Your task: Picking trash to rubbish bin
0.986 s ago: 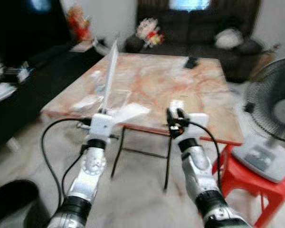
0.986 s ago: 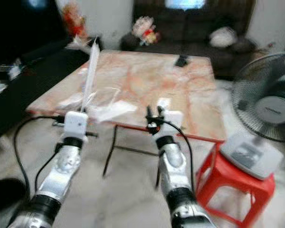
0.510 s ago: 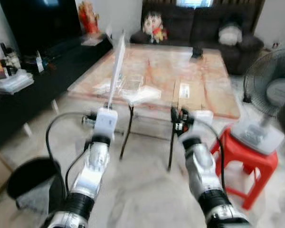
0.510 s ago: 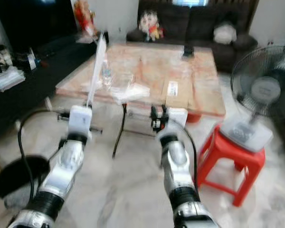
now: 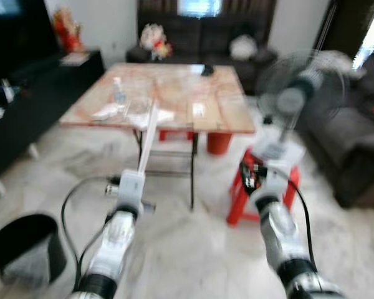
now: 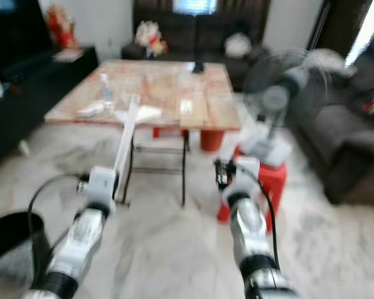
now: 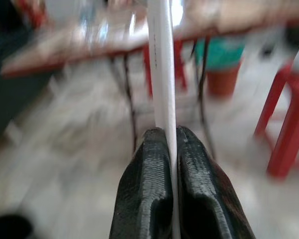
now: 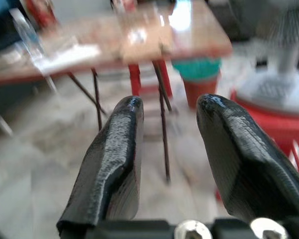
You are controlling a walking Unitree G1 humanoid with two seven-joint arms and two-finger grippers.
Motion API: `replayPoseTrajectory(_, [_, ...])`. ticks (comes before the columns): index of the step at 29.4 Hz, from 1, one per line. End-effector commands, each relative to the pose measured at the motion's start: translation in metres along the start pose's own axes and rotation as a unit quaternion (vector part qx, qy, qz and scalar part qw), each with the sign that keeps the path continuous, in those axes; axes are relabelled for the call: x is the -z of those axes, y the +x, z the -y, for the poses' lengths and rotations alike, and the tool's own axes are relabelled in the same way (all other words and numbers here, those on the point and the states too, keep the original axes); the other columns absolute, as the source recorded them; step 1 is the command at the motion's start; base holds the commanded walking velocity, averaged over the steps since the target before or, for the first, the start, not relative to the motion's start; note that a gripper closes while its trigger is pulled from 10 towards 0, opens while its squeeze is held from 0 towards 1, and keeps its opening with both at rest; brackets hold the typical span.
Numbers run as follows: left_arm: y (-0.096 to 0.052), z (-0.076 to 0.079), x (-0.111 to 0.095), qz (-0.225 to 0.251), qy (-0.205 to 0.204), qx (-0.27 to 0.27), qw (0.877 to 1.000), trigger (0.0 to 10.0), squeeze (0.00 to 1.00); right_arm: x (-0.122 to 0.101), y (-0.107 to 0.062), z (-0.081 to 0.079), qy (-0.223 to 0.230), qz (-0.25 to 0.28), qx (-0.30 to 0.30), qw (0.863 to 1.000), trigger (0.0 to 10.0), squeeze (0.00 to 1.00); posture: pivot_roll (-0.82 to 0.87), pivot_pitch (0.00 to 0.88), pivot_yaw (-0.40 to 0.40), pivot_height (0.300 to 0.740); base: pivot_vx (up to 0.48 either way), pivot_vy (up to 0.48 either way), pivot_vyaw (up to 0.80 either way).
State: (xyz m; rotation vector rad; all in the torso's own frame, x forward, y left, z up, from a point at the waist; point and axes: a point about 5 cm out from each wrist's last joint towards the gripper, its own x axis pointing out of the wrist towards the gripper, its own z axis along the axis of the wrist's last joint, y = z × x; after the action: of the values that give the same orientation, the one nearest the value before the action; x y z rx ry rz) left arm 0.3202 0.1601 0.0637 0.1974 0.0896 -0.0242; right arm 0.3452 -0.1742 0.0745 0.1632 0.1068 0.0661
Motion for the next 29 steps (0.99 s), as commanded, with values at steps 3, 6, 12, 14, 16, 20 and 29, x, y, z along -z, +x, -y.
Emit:
replayPoseTrajectory(3, [-0.015,-0.004,0.038,-0.081,-0.006,0.000,0.997,10.0,0.00,0.034,-0.020,0.028,0.008,-0.087,0.047,0.995,10.0,0.00,-0.05,0.002,-0.032,0.740,0.000,0.000,0.00])
replayPoseTrajectory(6, [-0.028,-0.005,0.063,-0.138,-0.015,-0.003,0.990,10.0,0.00,0.057,-0.037,0.042,0.015,-0.148,0.075,0.986,10.0,0.00,-0.05,0.003,-0.035,0.740,0.000,0.000,0.00])
replayPoseTrajectory(12, [-0.066,-0.003,0.114,-0.275,-0.016,0.002,0.961,10.0,0.00,0.111,-0.088,0.063,0.011,-0.282,0.130,0.950,10.0,0.00,-0.05,0.003,-0.037,0.740,0.000,0.000,0.00])
replayPoseTrajectory(14, [-0.081,-0.003,0.129,-0.315,-0.026,-0.007,0.949,10.0,0.00,0.126,-0.104,0.063,0.018,-0.314,0.136,0.940,10.0,0.00,-0.04,0.007,-0.041,0.740,0.000,0.000,0.00])
replayPoseTrajectory(16, [-0.088,-0.002,0.135,-0.333,-0.031,-0.007,0.942,10.0,0.00,0.133,-0.111,0.063,0.022,-0.326,0.142,0.934,10.0,0.00,-0.04,0.007,-0.041,0.740,0.000,0.000,0.00])
replayPoseTrajectory(20, [-0.105,0.004,0.148,-0.371,-0.025,0.004,0.928,10.0,0.00,0.145,-0.126,0.063,0.030,-0.352,0.153,0.923,10.0,0.00,-0.04,0.007,-0.041,0.740,0.000,0.000,0.00])
replayPoseTrajectory(29, [-0.127,0.008,0.163,-0.414,-0.039,-0.009,0.909,10.0,0.00,0.151,-0.134,0.061,0.018,-0.365,0.148,0.919,10.0,0.00,-0.04,0.008,-0.040,0.740,0.000,0.000,0.00])
